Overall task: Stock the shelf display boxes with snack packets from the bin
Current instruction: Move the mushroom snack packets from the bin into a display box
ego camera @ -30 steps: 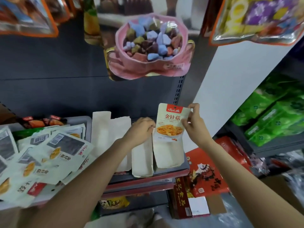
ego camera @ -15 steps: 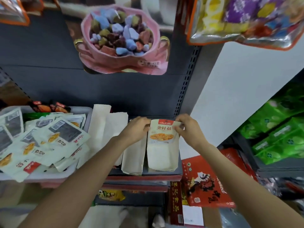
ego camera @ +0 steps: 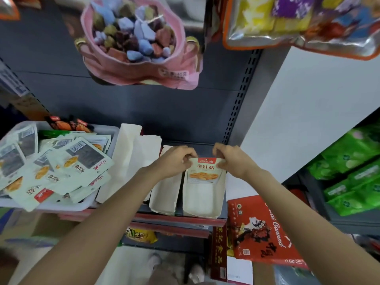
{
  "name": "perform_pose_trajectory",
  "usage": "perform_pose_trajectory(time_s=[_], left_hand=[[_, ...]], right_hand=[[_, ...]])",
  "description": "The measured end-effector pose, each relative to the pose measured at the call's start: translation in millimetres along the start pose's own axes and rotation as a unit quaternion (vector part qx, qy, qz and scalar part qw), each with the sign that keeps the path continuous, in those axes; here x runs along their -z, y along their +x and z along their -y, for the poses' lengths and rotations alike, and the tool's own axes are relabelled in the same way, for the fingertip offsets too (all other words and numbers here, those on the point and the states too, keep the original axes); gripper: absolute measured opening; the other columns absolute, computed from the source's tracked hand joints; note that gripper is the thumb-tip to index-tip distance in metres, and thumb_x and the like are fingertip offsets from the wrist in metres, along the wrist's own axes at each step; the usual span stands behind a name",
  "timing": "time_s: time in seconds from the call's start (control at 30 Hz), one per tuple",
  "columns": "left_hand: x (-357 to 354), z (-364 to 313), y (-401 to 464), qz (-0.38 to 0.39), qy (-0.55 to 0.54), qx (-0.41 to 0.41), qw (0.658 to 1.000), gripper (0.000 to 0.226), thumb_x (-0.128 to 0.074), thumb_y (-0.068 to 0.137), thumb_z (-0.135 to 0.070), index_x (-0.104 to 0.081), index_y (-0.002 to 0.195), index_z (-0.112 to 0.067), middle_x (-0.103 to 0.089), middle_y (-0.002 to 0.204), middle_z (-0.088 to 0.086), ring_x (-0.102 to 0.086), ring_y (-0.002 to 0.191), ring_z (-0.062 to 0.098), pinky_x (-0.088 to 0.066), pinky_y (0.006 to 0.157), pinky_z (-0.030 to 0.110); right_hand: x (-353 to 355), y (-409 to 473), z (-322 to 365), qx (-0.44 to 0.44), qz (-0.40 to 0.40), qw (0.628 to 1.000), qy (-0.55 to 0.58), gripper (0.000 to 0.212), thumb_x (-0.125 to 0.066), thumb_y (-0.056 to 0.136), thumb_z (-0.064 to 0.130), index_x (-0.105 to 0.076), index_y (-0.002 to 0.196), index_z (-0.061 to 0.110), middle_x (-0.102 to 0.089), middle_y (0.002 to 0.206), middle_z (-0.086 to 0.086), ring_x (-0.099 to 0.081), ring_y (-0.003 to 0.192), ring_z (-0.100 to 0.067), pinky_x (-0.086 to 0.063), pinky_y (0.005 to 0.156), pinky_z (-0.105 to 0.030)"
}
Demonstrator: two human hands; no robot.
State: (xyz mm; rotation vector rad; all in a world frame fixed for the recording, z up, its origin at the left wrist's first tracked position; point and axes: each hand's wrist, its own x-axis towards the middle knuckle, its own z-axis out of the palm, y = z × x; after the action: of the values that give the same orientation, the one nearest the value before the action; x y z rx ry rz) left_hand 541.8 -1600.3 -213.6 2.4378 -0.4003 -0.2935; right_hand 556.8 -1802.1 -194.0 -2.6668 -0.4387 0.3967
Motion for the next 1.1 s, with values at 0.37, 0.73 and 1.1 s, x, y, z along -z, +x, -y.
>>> perform_pose_trajectory(time_s=[0.37,0.73,1.1], left_hand=[[3,-10,-18,-0.103,-0.012,0.020,0.994,0.022,-0.062,0.087,-0.022,-0.062,0.110,-0.020,-0.059,0.109,-0.007,-0.054,0.095,0.007,-0.047,0.086,0.028],[80,47,-95,-0.344,0.046,0.157,0.925,0.017,-0.055,0.091,-0.021,-0.062,0.105,-0.016,-0.067,0.098,-0.001,-0.057,0.079,0.014,-0.038,0.066,0.023],[210,262,-185,-0.236,0.053,0.225,0.944,0.044,-0.059,0.087,-0.031,-0.052,0.125,-0.010,-0.056,0.125,0.007,-0.053,0.113,0.026,-0.043,0.094,0.034]], right_hand=[[-5,-9,6,0.040,-0.044,0.994,0.092,0.018,-0.066,0.086,0.019,-0.062,0.103,0.016,-0.058,0.101,0.004,-0.053,0.092,-0.009,-0.035,0.070,-0.009],[-37,34,147,0.139,-0.108,0.973,0.151,0.024,-0.057,0.090,0.009,-0.060,0.113,0.009,-0.060,0.113,-0.007,-0.058,0.101,-0.018,-0.042,0.085,-0.018],[-132,114,352,0.153,-0.053,0.979,0.124,0.053,-0.054,0.093,0.020,-0.034,0.142,0.016,-0.039,0.144,-0.007,-0.039,0.130,-0.023,-0.036,0.097,-0.028]])
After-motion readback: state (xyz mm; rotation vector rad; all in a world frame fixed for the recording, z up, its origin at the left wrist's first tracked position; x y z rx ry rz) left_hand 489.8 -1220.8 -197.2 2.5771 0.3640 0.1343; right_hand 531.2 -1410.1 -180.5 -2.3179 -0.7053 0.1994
